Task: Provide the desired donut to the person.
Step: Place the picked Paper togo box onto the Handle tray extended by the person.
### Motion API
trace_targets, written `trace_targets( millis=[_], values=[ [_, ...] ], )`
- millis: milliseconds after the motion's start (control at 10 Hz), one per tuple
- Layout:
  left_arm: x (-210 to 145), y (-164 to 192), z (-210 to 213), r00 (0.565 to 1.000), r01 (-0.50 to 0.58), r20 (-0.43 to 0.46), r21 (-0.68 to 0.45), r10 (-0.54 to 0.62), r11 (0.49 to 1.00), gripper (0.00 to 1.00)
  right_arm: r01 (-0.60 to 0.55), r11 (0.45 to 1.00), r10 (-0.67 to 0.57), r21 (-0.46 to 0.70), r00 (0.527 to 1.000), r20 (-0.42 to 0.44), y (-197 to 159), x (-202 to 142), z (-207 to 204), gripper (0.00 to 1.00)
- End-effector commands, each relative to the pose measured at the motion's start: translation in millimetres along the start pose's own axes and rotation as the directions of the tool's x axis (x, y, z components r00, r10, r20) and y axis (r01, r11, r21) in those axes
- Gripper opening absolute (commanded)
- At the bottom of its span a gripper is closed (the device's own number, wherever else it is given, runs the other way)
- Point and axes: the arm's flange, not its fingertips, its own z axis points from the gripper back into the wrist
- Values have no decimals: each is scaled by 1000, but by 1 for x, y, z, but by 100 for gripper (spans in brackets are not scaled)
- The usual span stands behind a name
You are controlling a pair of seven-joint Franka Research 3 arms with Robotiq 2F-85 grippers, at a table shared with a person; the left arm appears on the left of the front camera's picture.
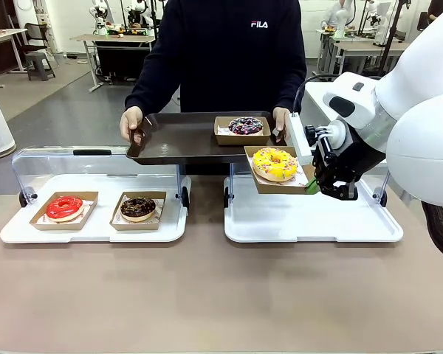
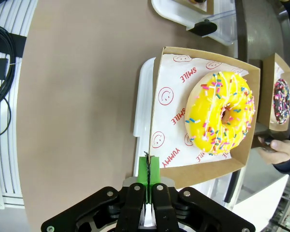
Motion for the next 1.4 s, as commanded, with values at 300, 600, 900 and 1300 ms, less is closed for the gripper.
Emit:
trace_targets(
  millis=[300,600,900,1300],
  values=[
    [-1,1,0,1000,4,6,-7,-4,1000,100,5,1000,-5,-4,1000,-10,0,2,-3,0],
    [-1,1,0,1000,4,6,-7,-4,1000,100,5,1000,-5,-4,1000,-10,0,2,-3,0],
    [-1,1,0,1000,4,6,-7,-4,1000,100,5,1000,-5,-4,1000,-10,0,2,-3,0],
    [-1,1,0,1000,4,6,-7,-4,1000,100,5,1000,-5,-4,1000,-10,0,2,-3,0]
  ],
)
